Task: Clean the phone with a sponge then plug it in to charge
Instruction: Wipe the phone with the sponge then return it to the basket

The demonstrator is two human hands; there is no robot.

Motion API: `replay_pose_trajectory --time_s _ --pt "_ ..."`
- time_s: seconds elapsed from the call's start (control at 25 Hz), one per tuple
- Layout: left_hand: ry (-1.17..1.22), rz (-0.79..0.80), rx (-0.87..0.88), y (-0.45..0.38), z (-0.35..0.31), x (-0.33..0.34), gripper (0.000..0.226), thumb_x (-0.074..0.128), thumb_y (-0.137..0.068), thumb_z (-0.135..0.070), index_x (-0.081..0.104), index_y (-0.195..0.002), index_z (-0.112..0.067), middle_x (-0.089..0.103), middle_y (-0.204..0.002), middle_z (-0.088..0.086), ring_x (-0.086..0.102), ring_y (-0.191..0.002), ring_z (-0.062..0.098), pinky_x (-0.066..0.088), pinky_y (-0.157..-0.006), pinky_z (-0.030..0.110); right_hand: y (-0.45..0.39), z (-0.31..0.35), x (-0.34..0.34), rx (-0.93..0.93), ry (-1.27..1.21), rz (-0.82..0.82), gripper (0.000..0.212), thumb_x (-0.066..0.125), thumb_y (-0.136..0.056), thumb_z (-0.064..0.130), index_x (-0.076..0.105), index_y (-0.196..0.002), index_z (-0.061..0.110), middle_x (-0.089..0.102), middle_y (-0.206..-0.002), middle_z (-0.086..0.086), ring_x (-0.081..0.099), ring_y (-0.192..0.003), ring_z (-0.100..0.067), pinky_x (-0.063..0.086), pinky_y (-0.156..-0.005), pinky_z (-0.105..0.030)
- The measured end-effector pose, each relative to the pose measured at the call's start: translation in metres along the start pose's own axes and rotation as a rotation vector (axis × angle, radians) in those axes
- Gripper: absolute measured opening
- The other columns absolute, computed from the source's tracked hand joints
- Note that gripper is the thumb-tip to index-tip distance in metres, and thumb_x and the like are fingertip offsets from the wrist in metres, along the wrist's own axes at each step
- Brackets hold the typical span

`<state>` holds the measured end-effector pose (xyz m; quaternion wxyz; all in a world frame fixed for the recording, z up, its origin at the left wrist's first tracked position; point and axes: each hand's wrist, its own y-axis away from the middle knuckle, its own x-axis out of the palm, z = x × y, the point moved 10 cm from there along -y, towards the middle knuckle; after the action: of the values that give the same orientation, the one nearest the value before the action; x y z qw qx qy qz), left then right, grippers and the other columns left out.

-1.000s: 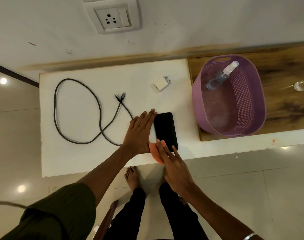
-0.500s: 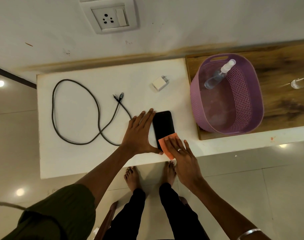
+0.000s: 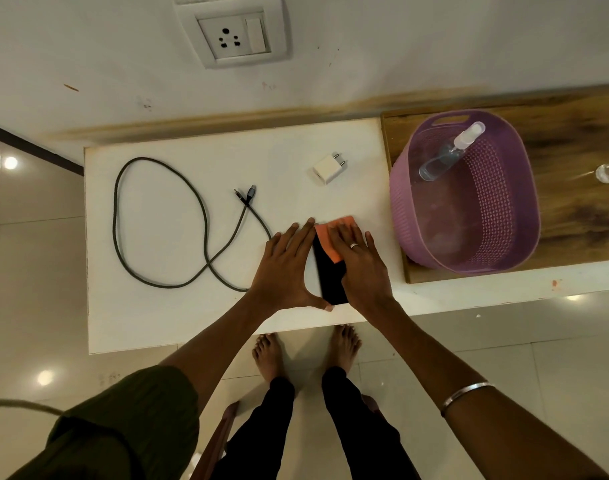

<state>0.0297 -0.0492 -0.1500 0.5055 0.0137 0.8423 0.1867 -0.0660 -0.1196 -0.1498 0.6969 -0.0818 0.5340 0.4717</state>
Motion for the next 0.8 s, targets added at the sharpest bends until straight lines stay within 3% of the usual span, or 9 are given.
replay_pose_trajectory --time_s 0.2,0.36,0.4,0.48,0.56,0.68,0.8 --pt "0.028 -0.008 0.028 0.0 -0.002 0.001 0.142 0.054 -0.05 -0.095 0.014 -0.159 -0.012 0.009 -0.168 0.008 0.003 -0.155 0.029 0.005 -0.125 0.051 0.005 0.021 0.003 0.006 -0.143 -0.108 0.074 0.045 -0.095 0.048 0.018 -0.151 0.007 0.012 -0.161 -0.013 0.008 -0.15 -0.029 0.0 -0.123 -0.04" --pt "-0.007 0.019 0.033 -0.001 -0.001 0.006 0.139 0.064 -0.054 -0.089 0.013 -0.16 -0.015 0.007 -0.168 0.008 0.001 -0.155 0.03 0.005 -0.126 0.052 0.012 0.032 0.002 0.049 -0.451 -0.173 0.083 0.018 -0.087 0.074 0.013 -0.148 0.019 0.025 -0.153 -0.026 0.021 -0.143 -0.041 0.016 -0.119 -0.051" --pt "-0.01 0.02 0.032 -0.001 0.0 0.007 0.139 0.066 -0.054 -0.089 0.013 -0.16 -0.015 0.006 -0.168 0.008 0.001 -0.155 0.03 0.005 -0.126 0.052 0.014 0.032 0.004 0.056 -0.45 -0.172 0.084 0.021 -0.088 0.073 0.016 -0.147 0.014 0.028 -0.152 -0.027 0.024 -0.141 -0.044 0.02 -0.117 -0.055" --pt "-0.008 0.013 0.032 -0.001 -0.001 0.005 0.14 0.062 -0.053 -0.091 0.013 -0.16 -0.015 0.006 -0.168 0.007 0.003 -0.156 0.03 0.009 -0.126 0.054 0.016 0.031 0.006 0.037 -0.335 -0.146 0.078 0.047 -0.091 0.057 0.03 -0.144 0.002 0.031 -0.151 -0.026 0.028 -0.141 -0.044 0.027 -0.114 -0.059" --pt "-0.008 -0.003 0.032 0.0 -0.001 0.002 0.142 0.055 -0.051 -0.096 0.012 -0.16 -0.016 0.006 -0.169 0.005 0.005 -0.156 0.029 0.013 -0.125 0.054 0.02 0.034 0.005 -0.056 -0.153 -0.173 0.082 0.071 -0.081 0.04 0.037 -0.143 -0.003 0.035 -0.151 -0.022 0.031 -0.141 -0.041 0.03 -0.113 -0.059" --pt "-0.002 0.014 0.011 0.0 -0.001 0.001 0.146 0.052 -0.048 -0.1 0.006 -0.16 -0.019 0.003 -0.169 0.0 0.003 -0.156 0.025 0.012 -0.125 0.051 0.036 0.038 0.004 -0.131 -0.028 -0.19 0.085 0.078 -0.078 0.033 0.037 -0.146 0.004 0.036 -0.153 -0.013 0.028 -0.143 -0.032 0.03 -0.115 -0.051" --pt "-0.009 0.025 -0.017 0.001 0.0 0.0 0.151 0.049 -0.044 -0.103 -0.001 -0.16 -0.02 -0.001 -0.169 -0.003 0.002 -0.156 0.023 0.006 -0.125 0.045 0.062 0.035 0.013 -0.165 0.012 -0.208 0.084 0.081 -0.075 0.013 0.036 -0.146 0.008 0.038 -0.152 -0.01 0.03 -0.142 -0.032 0.031 -0.113 -0.049"
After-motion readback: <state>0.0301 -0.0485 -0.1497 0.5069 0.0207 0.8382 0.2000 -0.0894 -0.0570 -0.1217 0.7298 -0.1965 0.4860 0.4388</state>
